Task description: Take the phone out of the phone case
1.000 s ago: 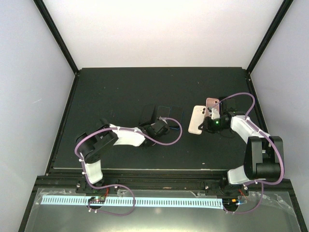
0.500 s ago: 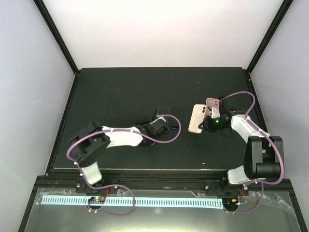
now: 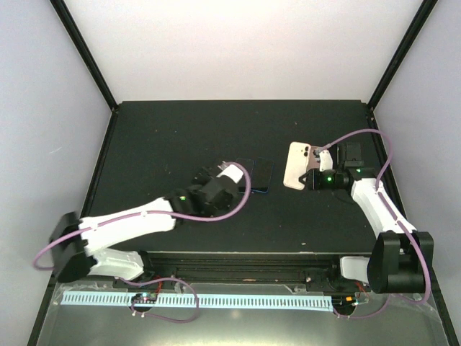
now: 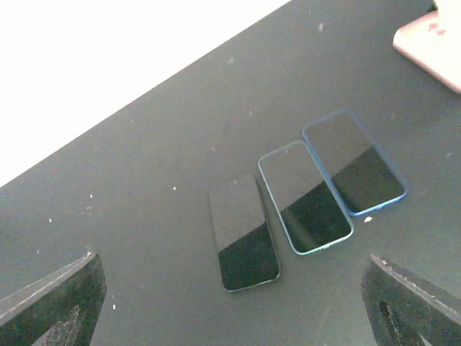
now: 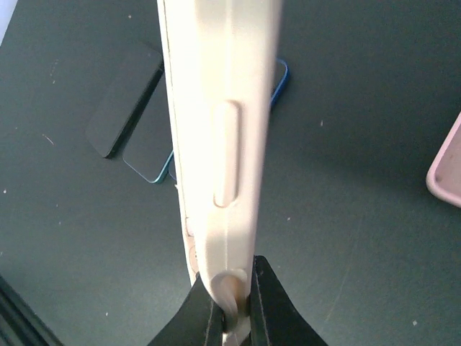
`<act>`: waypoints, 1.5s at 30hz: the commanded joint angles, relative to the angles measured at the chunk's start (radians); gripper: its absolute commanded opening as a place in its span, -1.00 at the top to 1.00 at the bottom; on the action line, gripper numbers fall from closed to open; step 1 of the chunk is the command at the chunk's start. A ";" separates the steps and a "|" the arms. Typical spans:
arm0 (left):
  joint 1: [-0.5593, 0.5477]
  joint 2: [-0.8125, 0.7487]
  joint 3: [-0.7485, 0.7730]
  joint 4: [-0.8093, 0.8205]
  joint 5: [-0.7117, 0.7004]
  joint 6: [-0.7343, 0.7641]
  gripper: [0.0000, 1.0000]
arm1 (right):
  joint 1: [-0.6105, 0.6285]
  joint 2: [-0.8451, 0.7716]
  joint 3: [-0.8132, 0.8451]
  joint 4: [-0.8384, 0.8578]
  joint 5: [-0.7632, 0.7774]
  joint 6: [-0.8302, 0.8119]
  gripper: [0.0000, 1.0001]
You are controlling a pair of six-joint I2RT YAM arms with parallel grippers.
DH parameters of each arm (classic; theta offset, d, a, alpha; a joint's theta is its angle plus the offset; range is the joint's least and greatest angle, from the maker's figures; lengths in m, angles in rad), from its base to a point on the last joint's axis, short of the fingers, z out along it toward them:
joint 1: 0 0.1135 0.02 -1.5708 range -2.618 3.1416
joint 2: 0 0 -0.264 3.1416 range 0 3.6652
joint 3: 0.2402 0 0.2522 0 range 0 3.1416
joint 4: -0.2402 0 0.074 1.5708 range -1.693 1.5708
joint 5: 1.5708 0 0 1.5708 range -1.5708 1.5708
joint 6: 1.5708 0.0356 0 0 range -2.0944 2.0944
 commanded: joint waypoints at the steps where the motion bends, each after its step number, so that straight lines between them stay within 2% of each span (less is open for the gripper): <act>1: 0.046 -0.191 0.011 -0.100 0.164 -0.069 -0.98 | -0.005 -0.018 0.067 0.011 0.019 -0.080 0.98; 4: 0.117 -0.297 -0.031 -0.106 0.281 -0.071 -0.98 | -0.005 0.053 0.129 -0.018 0.027 -0.075 0.97; 8: 0.191 -0.370 -0.135 -0.093 0.259 -0.069 -0.98 | -0.005 0.184 0.211 -0.061 -0.005 -0.079 0.97; 12: 0.193 -0.382 -0.134 -0.128 0.135 -0.063 -0.98 | -0.004 0.310 0.278 -0.105 0.005 -0.081 0.97; 19: 0.197 -0.437 -0.160 -0.111 0.146 -0.064 -0.98 | -0.006 0.461 0.349 -0.110 0.032 -0.071 0.97; 29: 0.198 -0.424 -0.156 -0.122 0.129 -0.062 -0.98 | -0.007 0.680 0.463 -0.124 0.075 -0.025 0.95; 34: 0.197 -0.425 -0.156 -0.122 0.123 -0.061 -0.98 | -0.009 0.685 0.450 -0.122 0.108 -0.015 0.76; 41: 0.198 -0.418 -0.154 -0.124 0.121 -0.062 -0.98 | -0.009 0.587 0.398 -0.134 0.159 -0.026 0.06; 45: 0.198 -0.422 -0.154 -0.126 0.118 -0.065 -0.98 | -0.011 0.500 0.364 -0.153 0.192 -0.051 -0.13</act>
